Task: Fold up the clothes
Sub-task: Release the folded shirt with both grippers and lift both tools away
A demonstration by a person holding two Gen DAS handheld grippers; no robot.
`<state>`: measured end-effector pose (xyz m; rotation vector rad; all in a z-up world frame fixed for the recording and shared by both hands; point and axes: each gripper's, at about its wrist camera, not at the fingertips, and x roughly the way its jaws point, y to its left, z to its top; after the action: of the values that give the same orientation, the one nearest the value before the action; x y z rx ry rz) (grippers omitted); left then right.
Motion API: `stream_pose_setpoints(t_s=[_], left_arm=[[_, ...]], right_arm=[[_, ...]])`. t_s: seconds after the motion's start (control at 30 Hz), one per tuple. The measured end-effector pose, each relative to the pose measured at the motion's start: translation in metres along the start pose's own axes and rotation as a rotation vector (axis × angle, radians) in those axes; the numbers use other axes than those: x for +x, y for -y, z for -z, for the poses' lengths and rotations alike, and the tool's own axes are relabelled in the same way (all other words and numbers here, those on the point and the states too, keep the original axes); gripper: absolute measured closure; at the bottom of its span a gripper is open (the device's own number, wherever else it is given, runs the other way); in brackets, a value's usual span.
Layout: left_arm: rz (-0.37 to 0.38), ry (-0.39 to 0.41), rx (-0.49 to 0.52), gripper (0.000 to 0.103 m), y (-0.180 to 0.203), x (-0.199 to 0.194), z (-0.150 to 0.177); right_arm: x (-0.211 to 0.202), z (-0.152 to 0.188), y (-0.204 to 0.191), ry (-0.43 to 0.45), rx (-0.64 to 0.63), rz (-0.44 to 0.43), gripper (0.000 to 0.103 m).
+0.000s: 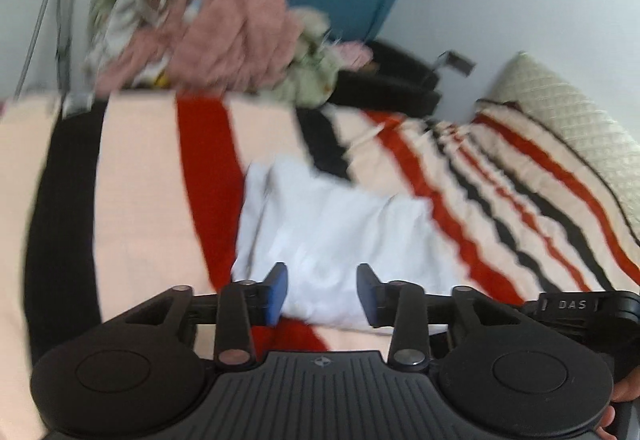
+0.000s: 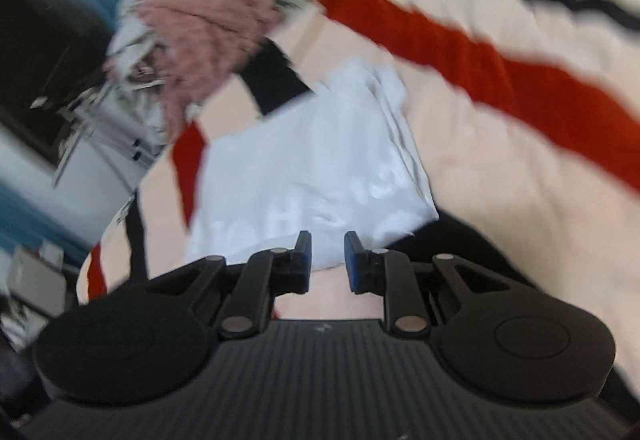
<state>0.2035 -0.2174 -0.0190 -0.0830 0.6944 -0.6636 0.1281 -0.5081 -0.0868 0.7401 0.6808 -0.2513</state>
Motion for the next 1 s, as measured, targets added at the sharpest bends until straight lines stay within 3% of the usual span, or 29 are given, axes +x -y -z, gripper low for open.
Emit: stream_pose_setpoints(t_s=[0.03,0.07,0.1,0.13,0.2,0.23,0.3,0.47,0.6,0.8,1.0], left_arm=[[-0.003,0.019,0.018,0.051,0.009,-0.017,-0.004],[-0.007,0.037,0.036,0.04,0.019,-0.033,-0.007],[-0.012,0.056,0.053,0.029,0.028,-0.05,-0.01],[-0.016,0.074,0.071,0.026,0.038,-0.067,-0.014],[-0.002,0.118,0.109,0.014,0.056,-0.099,-0.012],[0.006,0.137,0.123,0.01,0.063,-0.115,-0.007],[0.018,0.161,0.143,0.0,0.073,-0.145,0.004],[0.017,0.232,0.199,0.0,0.089,-0.208,0.04],[-0.003,0.276,0.185,0.0,0.087,-0.242,0.072],[-0.074,0.302,0.156,0.0,0.073,-0.262,0.095],[-0.116,0.298,0.153,0.0,0.058,-0.263,0.11]], right_arm=[[-0.016,0.001,-0.011,0.026,-0.047,0.0,0.081],[-0.035,0.003,-0.022,0.052,-0.094,0.001,0.08],[-0.05,0.006,-0.028,0.07,-0.122,-0.007,0.073],[-0.067,0.012,-0.035,0.09,-0.149,-0.025,0.064],[-0.097,0.027,-0.044,0.139,-0.19,-0.038,0.013],[-0.112,0.036,-0.049,0.169,-0.217,-0.044,0.011],[-0.138,0.055,-0.056,0.215,-0.274,-0.055,0.013],[-0.18,0.1,-0.06,0.289,-0.345,-0.068,0.013],[-0.194,0.127,-0.059,0.341,-0.375,-0.07,0.013],[-0.2,0.158,-0.062,0.42,-0.444,-0.055,0.013],[-0.18,0.177,-0.057,0.419,-0.485,-0.023,0.013]])
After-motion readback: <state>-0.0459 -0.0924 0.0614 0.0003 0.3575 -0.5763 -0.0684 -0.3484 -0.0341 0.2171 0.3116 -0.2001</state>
